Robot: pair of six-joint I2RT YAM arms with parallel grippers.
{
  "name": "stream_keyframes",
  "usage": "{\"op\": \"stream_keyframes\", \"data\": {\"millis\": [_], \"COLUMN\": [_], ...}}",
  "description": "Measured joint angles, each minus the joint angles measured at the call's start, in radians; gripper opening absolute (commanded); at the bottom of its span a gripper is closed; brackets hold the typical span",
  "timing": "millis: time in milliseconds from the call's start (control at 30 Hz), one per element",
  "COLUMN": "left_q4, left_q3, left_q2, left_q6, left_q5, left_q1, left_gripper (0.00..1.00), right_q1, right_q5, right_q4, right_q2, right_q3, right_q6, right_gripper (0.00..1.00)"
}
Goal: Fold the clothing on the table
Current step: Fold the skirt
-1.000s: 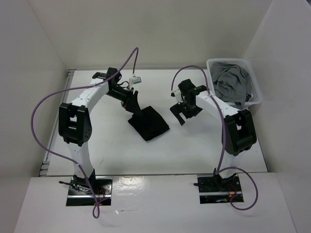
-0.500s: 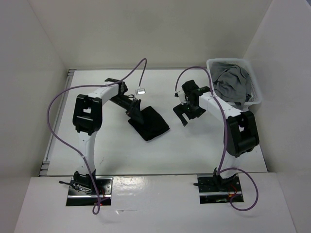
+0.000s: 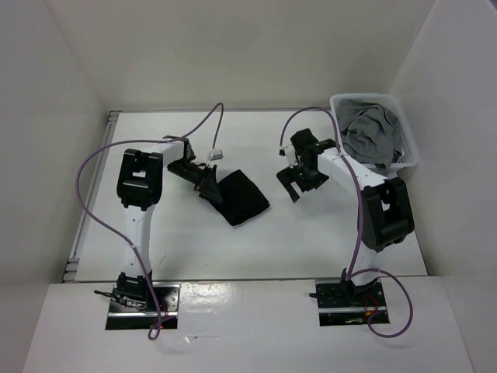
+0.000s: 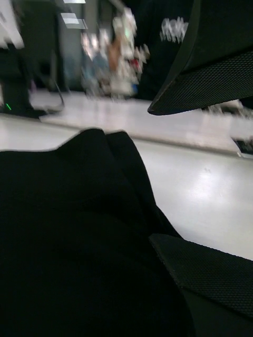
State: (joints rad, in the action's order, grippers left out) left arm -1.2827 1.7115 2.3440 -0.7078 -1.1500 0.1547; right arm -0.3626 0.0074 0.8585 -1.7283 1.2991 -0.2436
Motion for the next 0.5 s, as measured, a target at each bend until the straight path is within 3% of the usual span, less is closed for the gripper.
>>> {"op": "stream_keyframes", "data": {"millis": [233,500], "left_q4": [-0.048,-0.032], "left_q3": [-0.049,-0.029], "left_q2": [0.049,-0.048], "left_q6": [-0.001,0.038], "left_q5": [-0.086,-0.012], "left_q1": [-0.042,-0.025], "left_gripper": [1.0,1.0], "right_q1": [0.0,0.005], "right_q5": [-0.005,-0.003], "right_q4": [-0.007,-0.009], "right_q2": [0.002,0.058], "right_q3": [-0.019,-0.037], "right_q6": [0.005,0.01], "right_gripper": [0.99,0.99]}}
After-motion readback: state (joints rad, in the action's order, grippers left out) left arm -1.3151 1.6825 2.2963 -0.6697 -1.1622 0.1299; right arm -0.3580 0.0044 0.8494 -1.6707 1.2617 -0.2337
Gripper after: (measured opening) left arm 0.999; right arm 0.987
